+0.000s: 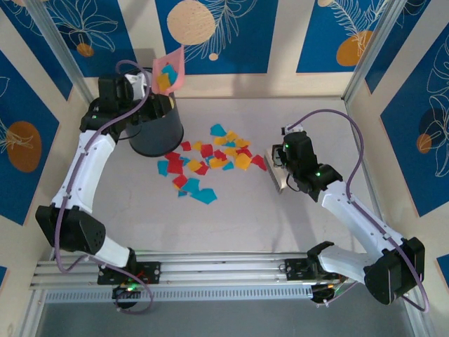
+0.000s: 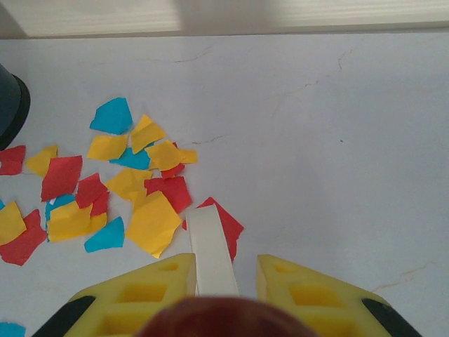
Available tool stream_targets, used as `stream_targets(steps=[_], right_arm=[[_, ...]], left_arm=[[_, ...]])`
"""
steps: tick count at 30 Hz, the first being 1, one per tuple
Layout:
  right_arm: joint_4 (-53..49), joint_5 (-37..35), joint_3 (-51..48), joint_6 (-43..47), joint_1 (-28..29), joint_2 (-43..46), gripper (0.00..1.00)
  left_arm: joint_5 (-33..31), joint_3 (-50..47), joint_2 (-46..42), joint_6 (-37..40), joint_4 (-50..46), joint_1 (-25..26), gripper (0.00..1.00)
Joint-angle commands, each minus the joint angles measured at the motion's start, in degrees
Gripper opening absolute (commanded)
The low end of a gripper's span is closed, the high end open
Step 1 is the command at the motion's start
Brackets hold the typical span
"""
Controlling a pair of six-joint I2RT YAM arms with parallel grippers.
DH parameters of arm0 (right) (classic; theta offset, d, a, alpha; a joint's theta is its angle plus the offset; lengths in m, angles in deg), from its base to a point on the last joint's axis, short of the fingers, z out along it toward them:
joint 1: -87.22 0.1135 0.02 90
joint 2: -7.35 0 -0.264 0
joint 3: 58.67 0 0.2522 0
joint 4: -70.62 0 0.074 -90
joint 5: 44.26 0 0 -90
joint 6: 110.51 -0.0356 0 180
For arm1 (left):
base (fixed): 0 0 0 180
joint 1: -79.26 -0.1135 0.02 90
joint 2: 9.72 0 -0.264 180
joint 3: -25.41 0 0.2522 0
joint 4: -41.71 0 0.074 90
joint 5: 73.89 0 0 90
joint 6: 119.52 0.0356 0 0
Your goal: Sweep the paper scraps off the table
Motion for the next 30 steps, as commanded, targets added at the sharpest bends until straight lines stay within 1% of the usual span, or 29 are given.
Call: stream_targets(steps=[1, 5, 8, 16, 19, 22, 27, 30], right_arm=[[1.16, 0.33, 0.66, -0.90, -0.27, -0.09, 0.00], [1.07, 0.22, 0.75, -1.18, -0.10, -0.08, 0.00], [1.16, 0.24, 0.66, -1.26, 0.04, -0.06, 0.00], [1.15, 0.15, 0.66, -1.51, 0.24, -0.45, 0.00], [1.16, 0.04, 0.55, -1.60, 0.35, -0.54, 0.00], [1.25, -0.15, 0.41, -1.60, 0.35, -0.71, 0.00], [1.26, 0.02, 0.53, -1.67, 0.49, -1.06, 0.00], [1.16, -0.08, 0.58, -1.56, 0.43, -1.15, 0.00]], left_arm=[[3.35, 0.87, 0.93, -5.60, 2.96, -2.02, 0.00], [4.21, -0.74, 1.20, -10.63, 5.41, -3.68, 0.00], [5.47, -2.87, 1.20, -14.98, 8.98, -4.78, 0.00], [7.95, -7.82, 1.47, -25.62, 18.02, -6.03, 0.00], [8.57, -10.71, 1.38, -31.39, 23.72, -6.59, 0.00], [8.75, -14.86, 1.01, -38.93, 32.11, -7.18, 0.00], [10.13, -18.33, 1.97, -47.83, 42.41, -7.29, 0.00], [10.48, -20.00, 2.42, -51.91, 46.86, -7.30, 0.00]])
